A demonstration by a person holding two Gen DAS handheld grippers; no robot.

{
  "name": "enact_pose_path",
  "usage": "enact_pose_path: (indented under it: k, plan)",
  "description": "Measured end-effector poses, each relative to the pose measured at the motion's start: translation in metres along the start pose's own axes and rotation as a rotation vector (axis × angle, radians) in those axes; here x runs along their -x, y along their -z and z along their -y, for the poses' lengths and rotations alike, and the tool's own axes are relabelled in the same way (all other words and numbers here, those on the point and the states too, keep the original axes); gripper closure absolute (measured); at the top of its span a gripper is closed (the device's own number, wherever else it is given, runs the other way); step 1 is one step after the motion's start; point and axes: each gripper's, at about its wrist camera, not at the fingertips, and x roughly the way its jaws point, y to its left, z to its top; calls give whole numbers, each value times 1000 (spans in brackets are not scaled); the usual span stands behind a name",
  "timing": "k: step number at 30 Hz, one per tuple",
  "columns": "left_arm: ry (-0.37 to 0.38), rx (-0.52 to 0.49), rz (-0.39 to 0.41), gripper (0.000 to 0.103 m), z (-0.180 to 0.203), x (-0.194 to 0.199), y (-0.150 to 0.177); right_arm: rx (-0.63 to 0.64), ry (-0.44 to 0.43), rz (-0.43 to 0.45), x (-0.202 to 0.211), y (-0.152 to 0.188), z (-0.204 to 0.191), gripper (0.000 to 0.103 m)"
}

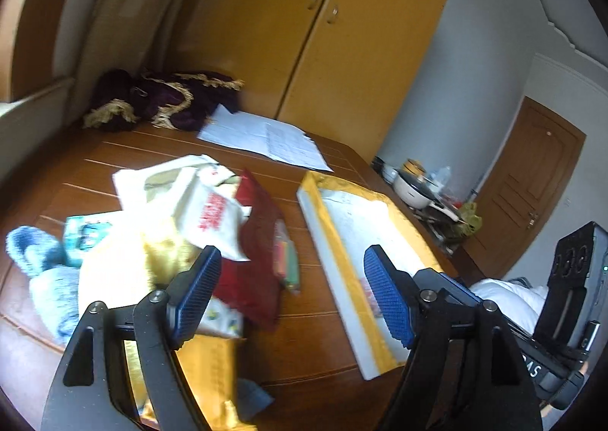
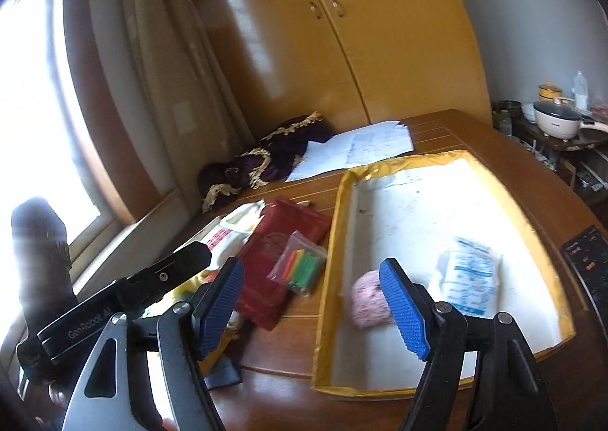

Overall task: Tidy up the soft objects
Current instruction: 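Withdraw both open tools from the tray back over the pile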

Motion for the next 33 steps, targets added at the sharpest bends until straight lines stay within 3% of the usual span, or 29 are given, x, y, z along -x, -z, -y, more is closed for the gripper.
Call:
enact_pose_path:
  k: [3, 7, 11, 14, 18, 27, 33]
  plan:
    - [-62, -4, 14, 26, -19, 9, 6, 62, -17, -22, -13, 8, -27, 27]
    - [-218, 27, 20, 26, -40, 14, 11, 120, -55, -81, -27, 21, -47, 27]
    - [-282, -23, 9, 20, -46, 13, 23, 125, -71, -151, -39, 30, -50, 24]
    - [-261, 4, -38, 20, -55, 10, 26, 110, -93, -189, -46, 33, -48, 22]
    - [-251, 16, -33, 20, -57, 15, 25, 110, -115, -218, -50, 37, -49, 21]
    - [-207, 80, -36, 20, -65, 18, 22, 145, -106, -217, -49, 41, -54, 19]
    - [-219, 76, -22, 20, -63, 20, 23, 154, -102, -208, -49, 42, -54, 19]
